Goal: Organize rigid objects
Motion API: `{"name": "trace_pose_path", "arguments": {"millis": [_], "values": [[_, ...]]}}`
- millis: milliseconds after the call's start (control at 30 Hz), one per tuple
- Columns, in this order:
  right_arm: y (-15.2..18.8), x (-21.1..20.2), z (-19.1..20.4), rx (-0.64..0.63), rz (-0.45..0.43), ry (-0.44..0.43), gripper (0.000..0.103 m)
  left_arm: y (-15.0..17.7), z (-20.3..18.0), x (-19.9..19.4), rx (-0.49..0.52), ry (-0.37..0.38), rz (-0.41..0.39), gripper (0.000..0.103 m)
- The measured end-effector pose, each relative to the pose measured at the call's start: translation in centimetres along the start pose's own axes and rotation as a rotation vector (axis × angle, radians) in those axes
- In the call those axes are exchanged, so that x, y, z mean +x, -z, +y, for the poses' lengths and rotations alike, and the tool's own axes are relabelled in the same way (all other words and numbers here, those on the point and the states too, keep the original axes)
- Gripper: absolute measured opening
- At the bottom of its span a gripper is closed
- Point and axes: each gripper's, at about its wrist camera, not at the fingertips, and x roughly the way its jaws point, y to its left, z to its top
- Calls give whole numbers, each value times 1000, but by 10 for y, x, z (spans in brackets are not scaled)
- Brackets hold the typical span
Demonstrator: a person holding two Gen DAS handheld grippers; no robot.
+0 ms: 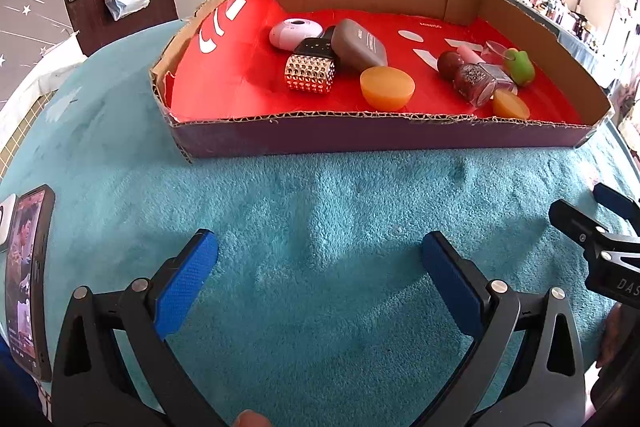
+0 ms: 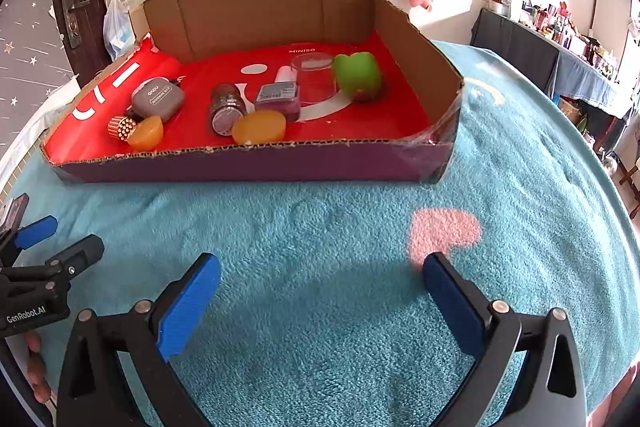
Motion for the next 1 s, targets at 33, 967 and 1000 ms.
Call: {"name": "trace_pose_path", "arguments": {"millis": [33, 967, 1000], "values": [[0, 0, 0, -2, 2, 2, 103, 0, 0, 0, -1, 1, 1, 103], [1, 8, 10, -28, 15, 37, 103, 2, 1, 0, 8, 12, -8, 103], [1, 8, 10, -28, 15, 37, 103, 2, 1, 0, 7, 13, -9, 103]]}}
